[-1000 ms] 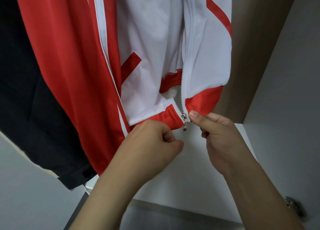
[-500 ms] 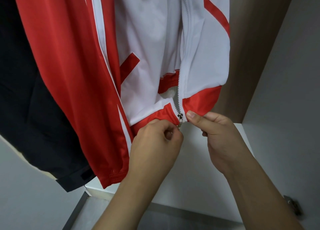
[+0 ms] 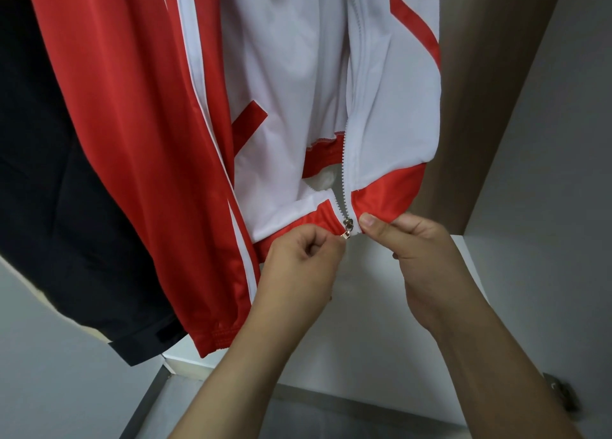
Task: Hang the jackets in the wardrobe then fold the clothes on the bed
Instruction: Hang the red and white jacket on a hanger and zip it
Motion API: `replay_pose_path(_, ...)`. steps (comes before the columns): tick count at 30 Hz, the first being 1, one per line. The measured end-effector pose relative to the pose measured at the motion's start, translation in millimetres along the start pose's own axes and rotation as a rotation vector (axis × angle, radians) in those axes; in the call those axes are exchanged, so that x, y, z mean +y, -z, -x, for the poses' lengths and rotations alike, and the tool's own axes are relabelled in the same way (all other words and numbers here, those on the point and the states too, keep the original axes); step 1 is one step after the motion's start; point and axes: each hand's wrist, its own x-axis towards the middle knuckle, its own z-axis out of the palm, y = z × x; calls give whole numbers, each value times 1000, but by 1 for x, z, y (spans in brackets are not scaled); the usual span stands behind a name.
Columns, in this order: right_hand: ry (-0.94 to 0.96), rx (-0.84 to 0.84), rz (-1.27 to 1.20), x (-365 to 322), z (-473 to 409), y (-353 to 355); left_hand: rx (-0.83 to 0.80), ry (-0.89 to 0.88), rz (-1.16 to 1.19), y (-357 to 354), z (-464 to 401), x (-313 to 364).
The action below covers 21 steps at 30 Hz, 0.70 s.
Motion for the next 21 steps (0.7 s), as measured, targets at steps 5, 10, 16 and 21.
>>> replay_pose_path(5, 6, 10, 80, 4, -3, 4, 158, -537, -770, 10, 3, 4)
replay_pose_path(10, -20, -61, 96, 5, -2, 3, 155, -633, -837, 12, 1, 5)
replay_pose_path(16, -29, -113, 59, 5, 0, 1, 169, -691, -817, 14, 0, 1)
replay_pose_path(21, -12, -118, 35, 6, 0, 2, 145, -592, -863, 13, 2, -1)
